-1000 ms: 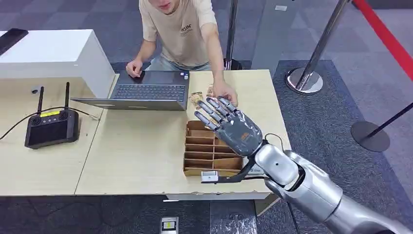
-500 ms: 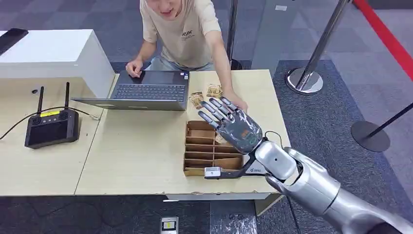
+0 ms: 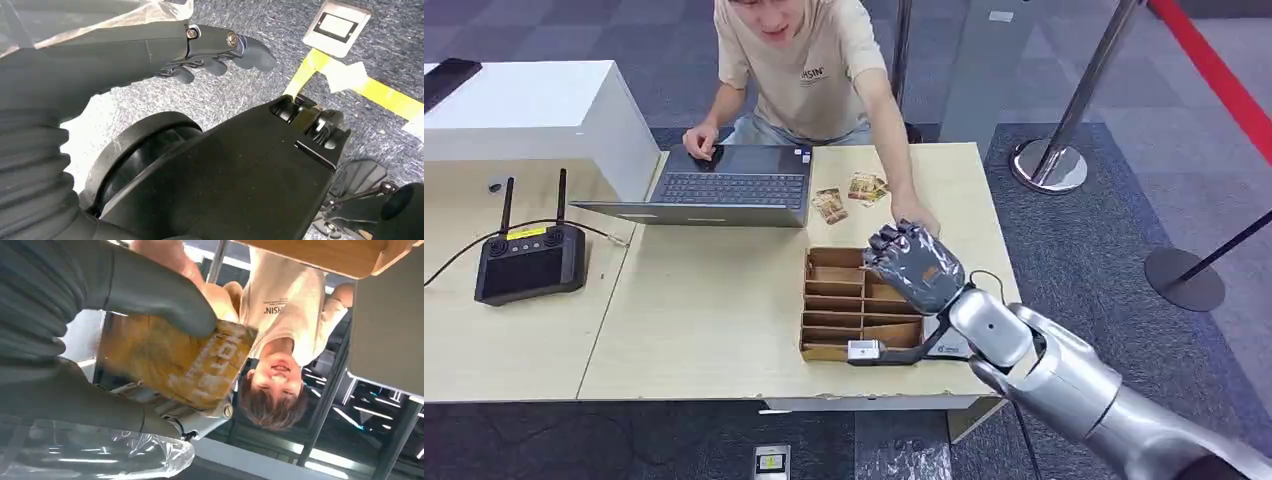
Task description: Pass the card to the sensor for recognition and then transmit it.
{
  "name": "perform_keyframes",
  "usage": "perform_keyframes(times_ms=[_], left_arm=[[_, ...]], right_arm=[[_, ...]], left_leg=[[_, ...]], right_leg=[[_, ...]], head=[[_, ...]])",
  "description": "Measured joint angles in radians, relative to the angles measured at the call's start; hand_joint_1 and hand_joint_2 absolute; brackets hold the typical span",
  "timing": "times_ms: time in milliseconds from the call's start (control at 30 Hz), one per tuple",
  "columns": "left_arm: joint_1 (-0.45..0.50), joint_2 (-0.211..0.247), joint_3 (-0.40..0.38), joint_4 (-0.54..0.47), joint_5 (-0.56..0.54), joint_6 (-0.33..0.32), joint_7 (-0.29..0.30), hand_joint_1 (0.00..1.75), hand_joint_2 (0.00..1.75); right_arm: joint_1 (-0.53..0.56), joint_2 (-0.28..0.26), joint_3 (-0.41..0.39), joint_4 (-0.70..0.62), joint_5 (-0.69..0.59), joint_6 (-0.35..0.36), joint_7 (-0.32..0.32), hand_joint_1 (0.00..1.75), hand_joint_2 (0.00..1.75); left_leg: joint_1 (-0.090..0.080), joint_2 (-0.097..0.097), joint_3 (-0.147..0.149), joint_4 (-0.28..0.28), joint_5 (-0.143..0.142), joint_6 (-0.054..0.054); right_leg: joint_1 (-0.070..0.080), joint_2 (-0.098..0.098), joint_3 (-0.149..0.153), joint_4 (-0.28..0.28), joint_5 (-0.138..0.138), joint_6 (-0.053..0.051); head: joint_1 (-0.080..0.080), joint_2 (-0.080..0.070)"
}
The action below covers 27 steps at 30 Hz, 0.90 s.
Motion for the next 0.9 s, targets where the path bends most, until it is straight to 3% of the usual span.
perform_keyframes(times_ms=[733, 900], left_arm=[[-0.006, -0.002, -0.015, 0.0, -0.029, -0.013, 0.002, 0.0, 1.75], [-0.006, -0.002, -0.016, 0.0, -0.031, -0.013, -0.002, 0.0, 1.75]], right_arm=[[-0.001, 0.011, 0.009, 0.023, -0.023, 0.0, -0.016, 1.75, 1.75], [0.005, 0.013, 0.004, 0.023, -0.077, -0.049, 0.002, 1.75, 1.75]], left_leg=[[0.0, 0.0, 0.0, 0.0, 0.0, 0.0], [0.0, 0.0, 0.0, 0.0, 0.0, 0.0]], right_leg=[[0.0, 0.0, 0.0, 0.0, 0.0, 0.0], [0.0, 0.0, 0.0, 0.0, 0.0, 0.0]], head=[[0.0, 0.0], [0.0, 0.0]])
